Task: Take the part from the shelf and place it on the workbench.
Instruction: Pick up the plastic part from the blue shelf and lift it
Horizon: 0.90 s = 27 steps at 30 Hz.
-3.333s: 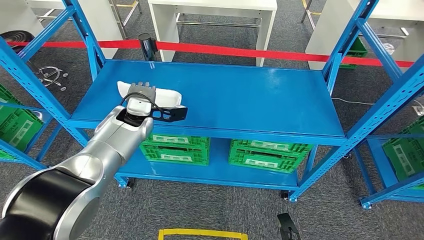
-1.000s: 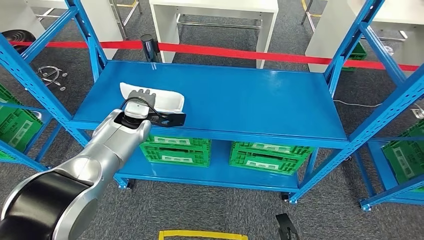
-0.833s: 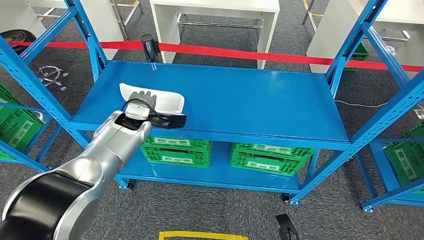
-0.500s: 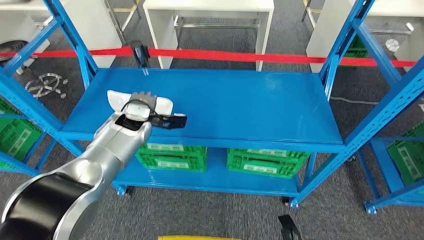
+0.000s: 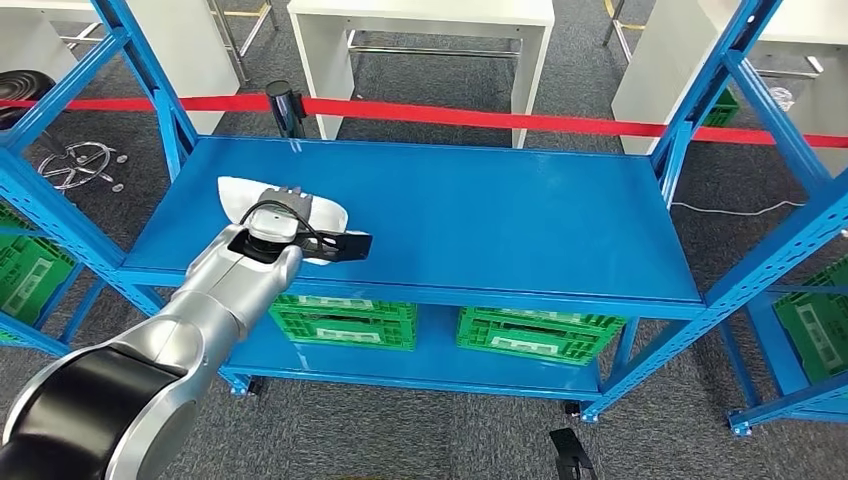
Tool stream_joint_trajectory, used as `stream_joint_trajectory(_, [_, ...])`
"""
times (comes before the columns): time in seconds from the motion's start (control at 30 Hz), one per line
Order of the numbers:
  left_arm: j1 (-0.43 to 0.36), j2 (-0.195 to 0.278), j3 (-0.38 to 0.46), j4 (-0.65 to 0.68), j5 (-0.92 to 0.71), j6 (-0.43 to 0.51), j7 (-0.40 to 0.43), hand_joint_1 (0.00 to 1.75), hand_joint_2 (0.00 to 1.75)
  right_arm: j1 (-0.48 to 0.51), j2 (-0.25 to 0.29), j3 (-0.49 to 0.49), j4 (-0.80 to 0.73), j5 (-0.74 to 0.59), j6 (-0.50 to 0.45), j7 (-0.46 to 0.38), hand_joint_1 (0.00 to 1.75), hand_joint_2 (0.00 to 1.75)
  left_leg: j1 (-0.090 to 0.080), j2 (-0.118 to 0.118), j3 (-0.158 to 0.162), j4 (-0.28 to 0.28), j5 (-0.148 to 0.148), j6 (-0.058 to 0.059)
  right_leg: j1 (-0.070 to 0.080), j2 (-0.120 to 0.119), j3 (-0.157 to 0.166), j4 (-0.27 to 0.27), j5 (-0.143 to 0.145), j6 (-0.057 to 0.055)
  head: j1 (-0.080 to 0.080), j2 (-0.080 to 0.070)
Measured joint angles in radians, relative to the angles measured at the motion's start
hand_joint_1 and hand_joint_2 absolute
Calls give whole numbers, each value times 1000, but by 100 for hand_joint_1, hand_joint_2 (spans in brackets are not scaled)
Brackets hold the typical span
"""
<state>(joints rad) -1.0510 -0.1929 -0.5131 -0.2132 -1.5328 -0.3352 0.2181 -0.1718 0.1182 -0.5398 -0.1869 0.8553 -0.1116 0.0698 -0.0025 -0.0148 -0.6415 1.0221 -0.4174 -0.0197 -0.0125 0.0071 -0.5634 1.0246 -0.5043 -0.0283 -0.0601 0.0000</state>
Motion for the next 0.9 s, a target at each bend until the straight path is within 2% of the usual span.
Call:
stream_joint_trajectory(0.07, [0, 0, 0, 0, 0, -1, -1, 0, 175, -2, 0, 0, 0, 0, 0, 0, 0, 0, 0, -1, 0, 0, -1, 3, 0, -1, 3, -4, 1, 1, 0, 0])
stream_joint_trajectory(0.3, [0, 2, 0, 0, 0, -4, 0, 0, 175, -3, 0, 0, 0, 6, 0, 1, 0, 0, -2, -1, 1, 2, -2, 10, -1, -1, 5, -8, 3, 17, 0, 0])
stream_joint_trajectory(0.9, [0, 13, 0, 0, 1, -9, 5, 0, 175, -7, 0, 0, 0, 18, 6, 2, 0, 0, 0, 0, 2, 1, 0, 11, 1, -1, 5, -7, 4, 18, 0, 0])
